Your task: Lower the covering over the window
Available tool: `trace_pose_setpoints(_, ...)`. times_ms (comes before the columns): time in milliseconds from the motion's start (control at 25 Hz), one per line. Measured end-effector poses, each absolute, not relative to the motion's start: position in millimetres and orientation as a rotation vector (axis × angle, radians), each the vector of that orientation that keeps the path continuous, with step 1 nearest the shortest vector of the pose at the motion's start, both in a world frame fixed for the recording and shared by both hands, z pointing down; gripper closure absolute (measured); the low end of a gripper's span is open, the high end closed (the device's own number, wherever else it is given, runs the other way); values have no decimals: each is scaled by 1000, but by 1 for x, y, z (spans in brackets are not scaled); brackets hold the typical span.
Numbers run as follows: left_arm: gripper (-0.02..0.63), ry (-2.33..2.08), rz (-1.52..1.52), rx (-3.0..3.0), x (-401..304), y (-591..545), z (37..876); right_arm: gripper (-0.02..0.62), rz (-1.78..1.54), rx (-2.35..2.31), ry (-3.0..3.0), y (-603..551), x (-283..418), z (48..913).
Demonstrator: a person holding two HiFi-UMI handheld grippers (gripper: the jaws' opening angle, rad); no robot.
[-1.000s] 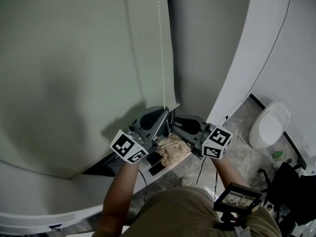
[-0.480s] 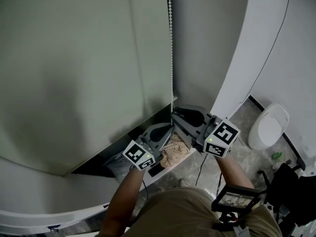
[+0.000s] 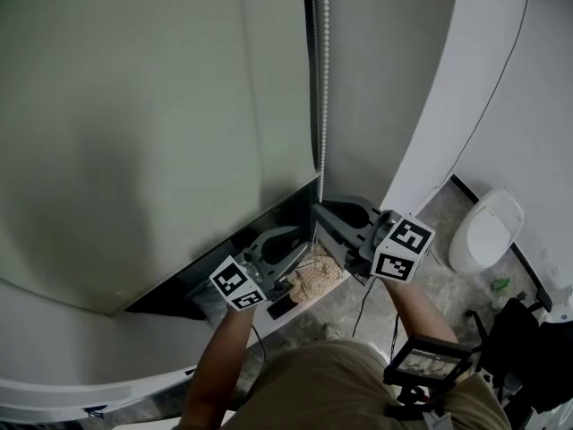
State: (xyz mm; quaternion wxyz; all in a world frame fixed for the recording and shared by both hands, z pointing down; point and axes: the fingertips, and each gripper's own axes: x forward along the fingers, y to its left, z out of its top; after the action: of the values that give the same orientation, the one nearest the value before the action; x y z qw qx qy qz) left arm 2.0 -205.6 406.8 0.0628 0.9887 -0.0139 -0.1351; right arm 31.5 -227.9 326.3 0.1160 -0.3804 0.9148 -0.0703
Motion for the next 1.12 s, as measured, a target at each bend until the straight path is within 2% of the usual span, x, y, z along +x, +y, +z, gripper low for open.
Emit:
trace_pose_setpoints(160, 508, -92, -522, 3001, -9, -227, 362, 589, -254, -1117, 2703, -233, 35, 344)
trace_pose_setpoints(480, 507, -118, -456, 3098, 23, -241, 307, 589, -461, -988, 2945, -231, -5, 422)
trace_pose_setpoints(560, 568, -121, -427, 3127, 28, -241, 306, 589, -485, -969, 2943, -230, -7, 428)
trace_pose_setpoints(600, 577, -116, -417, 3134, 30, -240, 306, 589, -488, -971, 2939, -230, -6, 429)
trace_pose_setpoints(840, 583, -90, -424, 3169, 29, -235, 309, 588, -325, -963, 3033, -223, -2, 430)
trace_pose_setpoints(880, 583, -90, -410, 3180, 28, -234, 312, 568, -286, -934, 3045, -220, -1, 428)
trace_pose_setpoints(920, 583, -87, -385, 3186, 28, -233, 317, 510, -255, -905, 3040, -218, 1, 424)
trace_pose_setpoints(960, 583, -81, -357, 3179, 28, -233, 325, 479, -233, -882, 3015, -216, 5, 416)
trace_pose_setpoints(1120, 583, -87, -295, 3087, 23, -233, 370, 474, -156, -863, 2856, -213, 20, 360)
